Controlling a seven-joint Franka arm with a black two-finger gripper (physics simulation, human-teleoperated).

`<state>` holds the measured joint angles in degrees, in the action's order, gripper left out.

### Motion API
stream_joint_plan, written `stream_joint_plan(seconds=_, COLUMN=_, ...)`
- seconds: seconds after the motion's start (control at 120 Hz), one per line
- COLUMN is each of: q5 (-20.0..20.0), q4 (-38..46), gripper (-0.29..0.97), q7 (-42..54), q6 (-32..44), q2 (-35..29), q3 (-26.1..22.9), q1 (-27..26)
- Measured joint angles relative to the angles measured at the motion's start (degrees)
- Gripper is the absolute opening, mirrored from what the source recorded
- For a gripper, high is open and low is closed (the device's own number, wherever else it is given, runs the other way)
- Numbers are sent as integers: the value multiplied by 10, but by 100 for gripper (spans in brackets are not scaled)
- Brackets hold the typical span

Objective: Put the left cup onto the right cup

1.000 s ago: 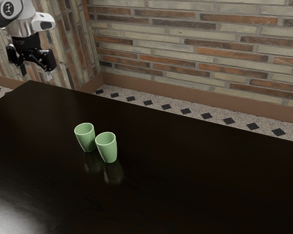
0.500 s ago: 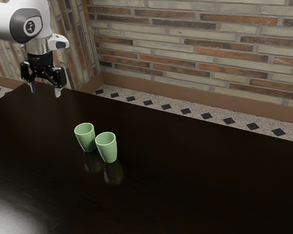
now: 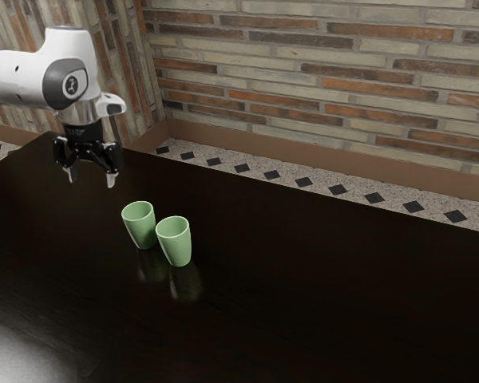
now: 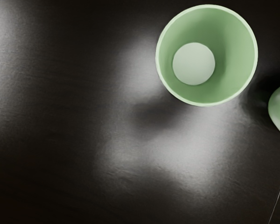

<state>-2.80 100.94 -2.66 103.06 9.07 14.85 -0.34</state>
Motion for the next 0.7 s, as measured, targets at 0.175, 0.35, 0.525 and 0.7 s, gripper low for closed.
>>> stream_joint_plan(seconds=0.175, q5=16, q4=17, gripper=68, q7=-3, q6=24, q2=20, q3=0, q1=8)
stream_joint_plan(seconds=0.35, q5=21, q4=22, gripper=68, q7=-5, q6=53, q2=41, q3=0, q1=9)
stream_joint_plan(seconds=0.525, q5=27, q4=21, gripper=68, q7=-4, q6=87, q2=61, q3=-1, q1=8)
stream_joint_plan(seconds=0.7, q5=35, q4=18, gripper=68, q7=-2, q6=115, q2=77, q3=-16, q1=18)
